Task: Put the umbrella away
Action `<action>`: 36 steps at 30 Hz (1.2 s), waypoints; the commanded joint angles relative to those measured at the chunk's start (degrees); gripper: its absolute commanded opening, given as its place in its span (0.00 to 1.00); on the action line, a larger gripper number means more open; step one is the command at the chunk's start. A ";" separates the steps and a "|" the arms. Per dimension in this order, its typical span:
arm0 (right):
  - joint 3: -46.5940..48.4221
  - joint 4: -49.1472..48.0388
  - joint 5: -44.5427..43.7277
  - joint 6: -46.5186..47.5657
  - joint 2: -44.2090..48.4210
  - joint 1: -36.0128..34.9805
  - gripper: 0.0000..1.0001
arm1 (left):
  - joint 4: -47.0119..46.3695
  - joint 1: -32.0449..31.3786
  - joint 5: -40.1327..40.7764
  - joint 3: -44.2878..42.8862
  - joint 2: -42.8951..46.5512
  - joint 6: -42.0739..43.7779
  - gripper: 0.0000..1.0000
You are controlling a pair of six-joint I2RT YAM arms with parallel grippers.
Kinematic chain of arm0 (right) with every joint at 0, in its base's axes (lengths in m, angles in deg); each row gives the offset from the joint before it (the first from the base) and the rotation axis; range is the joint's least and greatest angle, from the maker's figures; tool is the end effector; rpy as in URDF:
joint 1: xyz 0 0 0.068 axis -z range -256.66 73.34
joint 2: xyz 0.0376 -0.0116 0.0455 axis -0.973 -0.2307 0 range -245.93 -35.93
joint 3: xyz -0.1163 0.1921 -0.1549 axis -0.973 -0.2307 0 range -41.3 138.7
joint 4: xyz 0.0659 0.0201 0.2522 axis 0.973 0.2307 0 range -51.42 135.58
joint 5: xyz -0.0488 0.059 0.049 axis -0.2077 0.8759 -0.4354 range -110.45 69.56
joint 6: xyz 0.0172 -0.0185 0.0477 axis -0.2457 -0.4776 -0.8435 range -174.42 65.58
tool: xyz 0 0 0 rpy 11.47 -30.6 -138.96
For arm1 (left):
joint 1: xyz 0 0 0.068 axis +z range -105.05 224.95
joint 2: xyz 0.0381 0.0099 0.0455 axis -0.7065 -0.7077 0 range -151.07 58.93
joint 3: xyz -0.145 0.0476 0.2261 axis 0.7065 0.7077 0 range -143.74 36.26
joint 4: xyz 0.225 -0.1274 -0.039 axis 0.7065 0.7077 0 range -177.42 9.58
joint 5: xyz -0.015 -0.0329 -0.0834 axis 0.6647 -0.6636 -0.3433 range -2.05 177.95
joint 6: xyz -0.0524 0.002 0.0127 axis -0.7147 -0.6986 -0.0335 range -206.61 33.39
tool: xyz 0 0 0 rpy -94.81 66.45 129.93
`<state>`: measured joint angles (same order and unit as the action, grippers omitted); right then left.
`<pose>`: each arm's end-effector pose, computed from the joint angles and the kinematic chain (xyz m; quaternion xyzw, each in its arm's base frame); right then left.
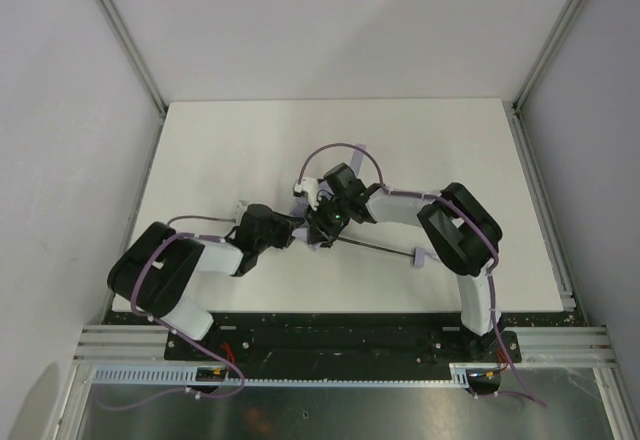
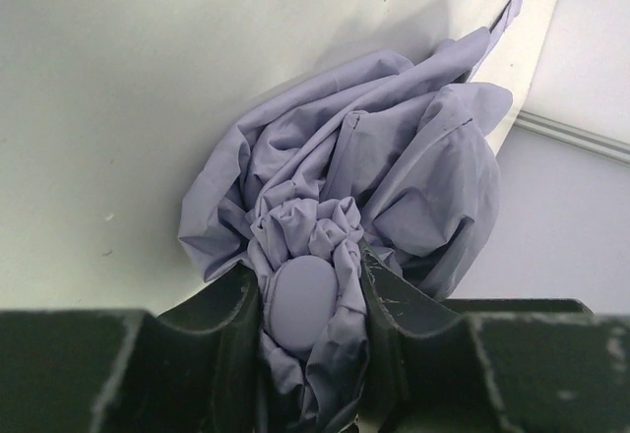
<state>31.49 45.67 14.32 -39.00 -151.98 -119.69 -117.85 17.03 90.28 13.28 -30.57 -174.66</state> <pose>0.2941 0.3023 0.1469 -0.5267 0.7340 0.3502 0.2473 0.2295 -0.1199 0.1121 -0.4543 0.7666 -0.3748 0.2557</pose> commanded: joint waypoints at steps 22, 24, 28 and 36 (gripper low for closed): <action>-16.63 -14.24 -53.51 1.95 17.71 -23.31 0.95 | 27.54 0.40 -4.19 -3.35 9.04 0.83 0.00; -16.63 -18.13 -55.42 3.36 15.18 -23.53 0.94 | 28.35 0.41 -5.54 -3.48 9.35 0.22 0.00; -16.12 -23.54 -58.97 4.11 9.72 -22.87 0.88 | 29.31 0.41 -7.96 -3.35 9.39 -1.36 0.00; -16.10 -18.51 -57.53 -4.79 4.66 -19.45 0.29 | 31.54 0.57 -9.73 -3.11 13.06 -2.36 0.00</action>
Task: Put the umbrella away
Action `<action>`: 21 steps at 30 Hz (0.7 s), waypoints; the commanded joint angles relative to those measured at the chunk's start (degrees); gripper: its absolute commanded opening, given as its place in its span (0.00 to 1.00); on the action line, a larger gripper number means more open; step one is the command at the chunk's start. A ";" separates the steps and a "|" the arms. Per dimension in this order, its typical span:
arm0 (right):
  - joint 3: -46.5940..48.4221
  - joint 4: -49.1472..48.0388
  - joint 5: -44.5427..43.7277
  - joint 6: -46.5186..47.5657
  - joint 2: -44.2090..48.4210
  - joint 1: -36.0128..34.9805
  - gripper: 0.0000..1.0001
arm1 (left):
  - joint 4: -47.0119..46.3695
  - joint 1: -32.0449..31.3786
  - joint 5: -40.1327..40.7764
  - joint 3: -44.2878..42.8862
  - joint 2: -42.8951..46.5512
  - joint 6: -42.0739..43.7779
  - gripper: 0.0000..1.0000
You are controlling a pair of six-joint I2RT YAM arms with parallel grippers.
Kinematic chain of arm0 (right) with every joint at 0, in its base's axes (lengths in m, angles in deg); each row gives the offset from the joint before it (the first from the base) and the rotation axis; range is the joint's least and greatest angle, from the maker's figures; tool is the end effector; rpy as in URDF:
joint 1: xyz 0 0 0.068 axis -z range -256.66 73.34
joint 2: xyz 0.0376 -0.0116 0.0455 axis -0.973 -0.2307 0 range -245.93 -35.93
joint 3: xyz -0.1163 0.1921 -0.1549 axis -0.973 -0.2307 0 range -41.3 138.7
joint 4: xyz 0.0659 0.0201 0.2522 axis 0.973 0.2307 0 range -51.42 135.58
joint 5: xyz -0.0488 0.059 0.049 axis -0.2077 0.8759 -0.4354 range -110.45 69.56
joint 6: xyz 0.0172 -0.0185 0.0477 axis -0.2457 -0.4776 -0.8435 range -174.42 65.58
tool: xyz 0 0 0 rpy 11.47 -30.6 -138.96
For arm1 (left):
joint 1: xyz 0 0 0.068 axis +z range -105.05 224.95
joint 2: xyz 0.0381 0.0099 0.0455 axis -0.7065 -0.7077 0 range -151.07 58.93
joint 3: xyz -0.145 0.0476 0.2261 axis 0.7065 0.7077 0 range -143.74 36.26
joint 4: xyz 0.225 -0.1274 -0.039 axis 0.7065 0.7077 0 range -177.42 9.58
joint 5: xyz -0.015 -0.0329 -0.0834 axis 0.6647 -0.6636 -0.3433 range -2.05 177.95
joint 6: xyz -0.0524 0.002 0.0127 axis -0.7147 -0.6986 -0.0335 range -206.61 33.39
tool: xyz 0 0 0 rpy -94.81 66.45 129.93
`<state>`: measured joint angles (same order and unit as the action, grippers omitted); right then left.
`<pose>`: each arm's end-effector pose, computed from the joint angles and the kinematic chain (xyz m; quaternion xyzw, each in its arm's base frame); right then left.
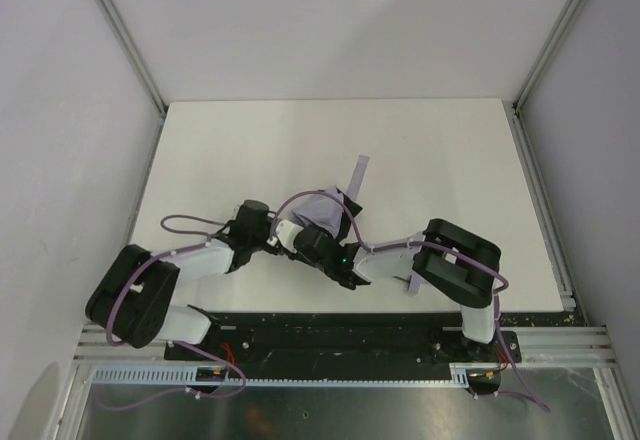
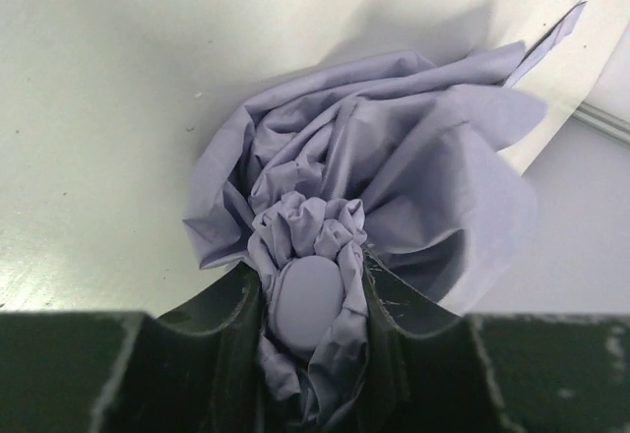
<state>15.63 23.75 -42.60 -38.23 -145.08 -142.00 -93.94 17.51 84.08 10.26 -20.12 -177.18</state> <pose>0.1746 0.3480 0.1409 -0.5099 0.7219 0.0242 0.4671 0.2124 -0.1129 0.1335 -0.4752 0.7975 -0.3336 0.1637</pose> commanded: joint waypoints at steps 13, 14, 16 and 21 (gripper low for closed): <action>-3.24 7.68 40.64 -15.14 -4.75 11.89 0.00 | 7.27 6.73 0.51 -0.84 13.85 11.42 0.80; -3.28 7.43 42.64 -15.31 -5.33 12.73 0.00 | 7.16 8.08 0.70 -0.73 14.85 12.89 0.84; -3.30 6.50 47.03 -15.66 -6.75 14.31 0.00 | 7.04 10.43 1.39 0.18 17.21 14.63 0.90; -1.65 5.78 55.32 -15.67 -9.80 18.30 0.00 | 6.88 13.63 1.54 1.77 22.26 17.91 0.99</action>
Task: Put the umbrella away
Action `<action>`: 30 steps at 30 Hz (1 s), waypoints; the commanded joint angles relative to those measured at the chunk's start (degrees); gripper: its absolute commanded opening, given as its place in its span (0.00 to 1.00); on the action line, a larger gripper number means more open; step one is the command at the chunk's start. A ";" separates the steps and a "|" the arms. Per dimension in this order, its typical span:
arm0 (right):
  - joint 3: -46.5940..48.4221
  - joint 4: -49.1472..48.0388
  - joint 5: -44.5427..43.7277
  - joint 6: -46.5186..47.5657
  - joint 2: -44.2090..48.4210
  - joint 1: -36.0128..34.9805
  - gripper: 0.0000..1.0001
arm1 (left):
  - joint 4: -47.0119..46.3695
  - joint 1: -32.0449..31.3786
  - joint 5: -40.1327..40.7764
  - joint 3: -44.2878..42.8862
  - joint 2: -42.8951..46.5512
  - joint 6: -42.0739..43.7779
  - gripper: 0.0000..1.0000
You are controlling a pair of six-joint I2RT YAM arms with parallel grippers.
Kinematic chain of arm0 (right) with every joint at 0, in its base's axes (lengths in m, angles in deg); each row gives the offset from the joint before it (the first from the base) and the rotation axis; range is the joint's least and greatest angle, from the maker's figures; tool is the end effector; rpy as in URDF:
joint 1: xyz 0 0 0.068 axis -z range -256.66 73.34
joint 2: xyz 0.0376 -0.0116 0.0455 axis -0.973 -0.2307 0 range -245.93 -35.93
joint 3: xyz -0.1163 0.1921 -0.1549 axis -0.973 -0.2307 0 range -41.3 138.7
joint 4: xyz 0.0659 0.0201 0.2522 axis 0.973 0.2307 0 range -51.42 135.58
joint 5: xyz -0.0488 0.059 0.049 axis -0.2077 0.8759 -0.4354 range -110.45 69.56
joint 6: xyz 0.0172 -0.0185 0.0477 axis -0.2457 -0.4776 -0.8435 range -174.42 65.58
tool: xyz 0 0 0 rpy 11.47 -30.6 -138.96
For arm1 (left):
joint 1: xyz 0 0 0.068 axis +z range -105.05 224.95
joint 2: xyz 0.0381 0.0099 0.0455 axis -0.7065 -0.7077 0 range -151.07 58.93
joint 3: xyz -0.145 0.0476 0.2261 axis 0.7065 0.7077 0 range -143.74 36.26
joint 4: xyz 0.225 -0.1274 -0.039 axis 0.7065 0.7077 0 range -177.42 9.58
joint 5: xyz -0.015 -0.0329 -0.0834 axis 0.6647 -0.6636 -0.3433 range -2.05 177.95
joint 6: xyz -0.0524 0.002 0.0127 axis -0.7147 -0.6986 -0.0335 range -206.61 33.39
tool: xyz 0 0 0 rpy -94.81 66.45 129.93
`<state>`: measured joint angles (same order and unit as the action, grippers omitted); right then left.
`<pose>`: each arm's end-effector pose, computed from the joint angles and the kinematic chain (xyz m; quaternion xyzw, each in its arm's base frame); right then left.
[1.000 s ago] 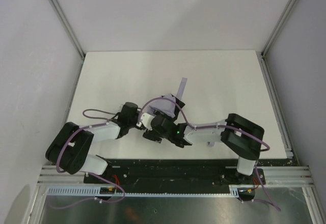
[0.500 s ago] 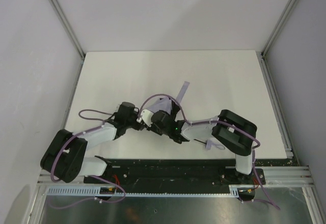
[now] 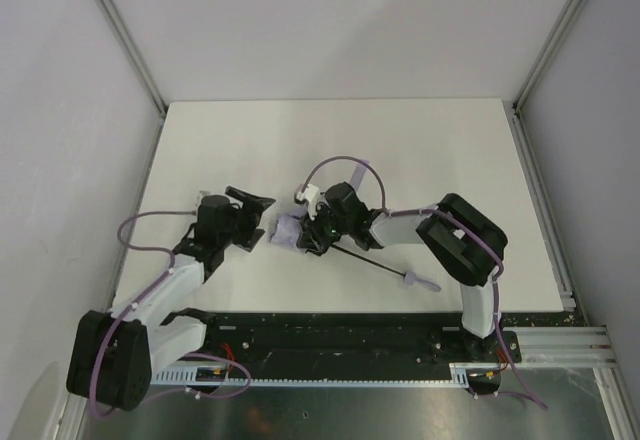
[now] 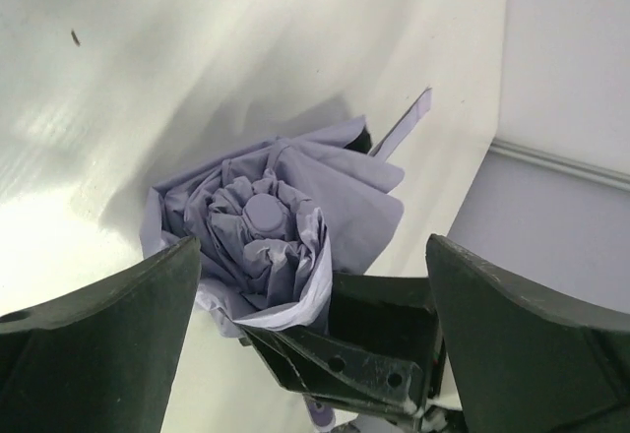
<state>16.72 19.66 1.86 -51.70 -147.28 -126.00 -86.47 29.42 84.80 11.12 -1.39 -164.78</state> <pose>0.2496 0.3112 0.1382 -0.4619 0.7403 0.3382 0.3525 0.2044 -0.0587 0.1862 -0.4525 0.7678 -0.3473 0.2919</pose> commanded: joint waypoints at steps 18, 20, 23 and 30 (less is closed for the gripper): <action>8.16 17.40 22.93 -7.35 -18.21 8.04 0.00 | -1.65 6.08 -7.83 7.75 13.84 4.54 0.99; 8.45 17.61 24.14 -8.12 -18.71 8.45 0.00 | -3.92 6.00 -8.99 7.92 12.77 4.90 0.99; 8.63 16.38 27.10 -9.98 -19.86 9.29 0.00 | -6.81 5.14 -11.15 8.44 9.92 3.62 0.99; 9.33 13.14 32.41 -13.65 -22.87 10.73 0.00 | -13.06 -3.95 -9.67 7.28 -1.21 -1.79 0.99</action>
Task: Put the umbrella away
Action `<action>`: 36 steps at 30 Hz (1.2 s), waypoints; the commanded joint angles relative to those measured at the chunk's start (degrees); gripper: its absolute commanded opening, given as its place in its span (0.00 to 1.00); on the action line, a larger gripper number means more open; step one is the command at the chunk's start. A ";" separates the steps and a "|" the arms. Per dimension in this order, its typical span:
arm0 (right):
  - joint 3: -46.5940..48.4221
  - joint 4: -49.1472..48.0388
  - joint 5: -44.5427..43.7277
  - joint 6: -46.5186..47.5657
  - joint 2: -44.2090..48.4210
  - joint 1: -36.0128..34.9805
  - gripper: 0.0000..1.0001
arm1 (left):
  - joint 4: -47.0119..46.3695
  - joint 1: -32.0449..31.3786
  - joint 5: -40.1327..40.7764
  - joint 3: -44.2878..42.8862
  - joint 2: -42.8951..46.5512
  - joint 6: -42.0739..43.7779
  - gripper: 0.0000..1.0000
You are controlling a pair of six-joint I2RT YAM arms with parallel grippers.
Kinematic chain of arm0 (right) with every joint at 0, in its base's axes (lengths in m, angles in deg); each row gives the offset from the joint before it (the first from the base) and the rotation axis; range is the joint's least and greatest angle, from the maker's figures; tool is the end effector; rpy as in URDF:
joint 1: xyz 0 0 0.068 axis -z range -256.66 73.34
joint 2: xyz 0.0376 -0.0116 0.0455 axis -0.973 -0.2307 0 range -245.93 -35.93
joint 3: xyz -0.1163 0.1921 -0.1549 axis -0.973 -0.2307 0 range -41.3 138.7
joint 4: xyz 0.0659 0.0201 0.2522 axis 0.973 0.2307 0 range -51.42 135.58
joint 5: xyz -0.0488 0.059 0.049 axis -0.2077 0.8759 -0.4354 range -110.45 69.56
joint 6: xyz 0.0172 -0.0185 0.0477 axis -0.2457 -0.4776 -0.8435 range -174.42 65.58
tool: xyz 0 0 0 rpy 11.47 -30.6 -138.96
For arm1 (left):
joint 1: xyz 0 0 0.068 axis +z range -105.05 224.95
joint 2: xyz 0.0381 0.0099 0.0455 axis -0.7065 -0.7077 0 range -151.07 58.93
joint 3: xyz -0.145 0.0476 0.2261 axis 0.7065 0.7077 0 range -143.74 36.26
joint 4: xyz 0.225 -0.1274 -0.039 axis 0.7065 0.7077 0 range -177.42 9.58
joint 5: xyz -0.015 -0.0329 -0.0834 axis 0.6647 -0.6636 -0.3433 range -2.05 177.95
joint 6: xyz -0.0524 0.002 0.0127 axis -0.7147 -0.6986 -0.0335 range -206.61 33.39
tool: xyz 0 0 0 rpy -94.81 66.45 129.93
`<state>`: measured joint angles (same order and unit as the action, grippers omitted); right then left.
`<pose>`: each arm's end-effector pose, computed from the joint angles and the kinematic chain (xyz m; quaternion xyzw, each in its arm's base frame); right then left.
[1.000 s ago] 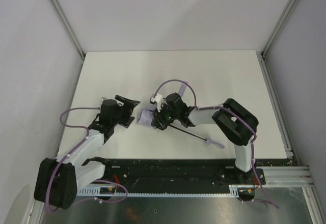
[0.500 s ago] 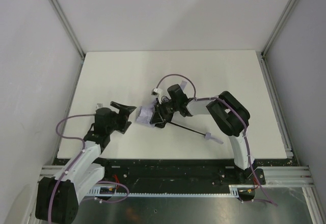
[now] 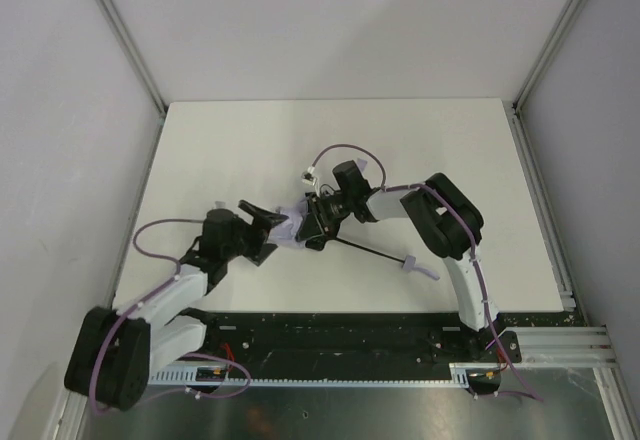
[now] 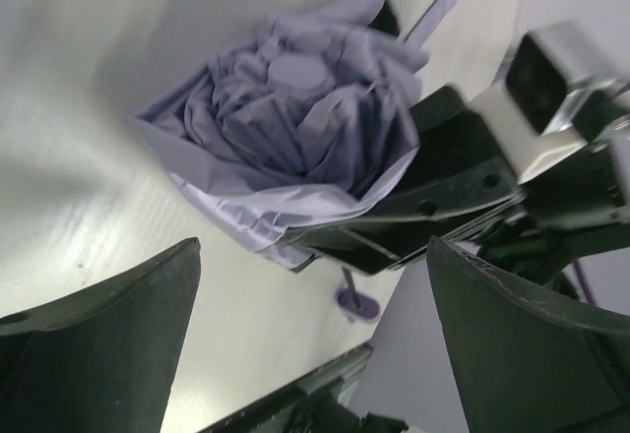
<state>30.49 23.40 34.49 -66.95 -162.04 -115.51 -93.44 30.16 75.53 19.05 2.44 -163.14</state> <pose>0.3247 0.2989 0.1031 -0.3753 0.7352 0.5406 0.1628 0.1846 -0.0566 0.1653 -0.4046 0.7772 -0.4045 0.2621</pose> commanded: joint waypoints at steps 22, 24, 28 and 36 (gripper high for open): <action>-4.15 3.83 11.19 2.69 -4.00 -2.59 0.00 | -17.28 -11.43 8.50 -2.23 -29.21 -15.23 0.90; -3.99 3.49 12.97 3.33 -3.65 -3.48 0.00 | -19.21 -11.61 9.47 -1.91 -30.63 -14.50 0.81; -2.88 5.96 15.68 5.72 -3.19 -4.76 0.00 | -26.65 -11.55 10.15 -0.76 -33.70 -13.21 0.54; -2.78 13.39 12.45 9.29 0.49 -3.38 0.04 | -34.44 -11.13 9.74 1.78 -34.43 -10.89 0.06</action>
<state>30.36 24.36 41.09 -63.41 -162.08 -113.92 -126.84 19.26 78.90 19.95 -29.47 -179.65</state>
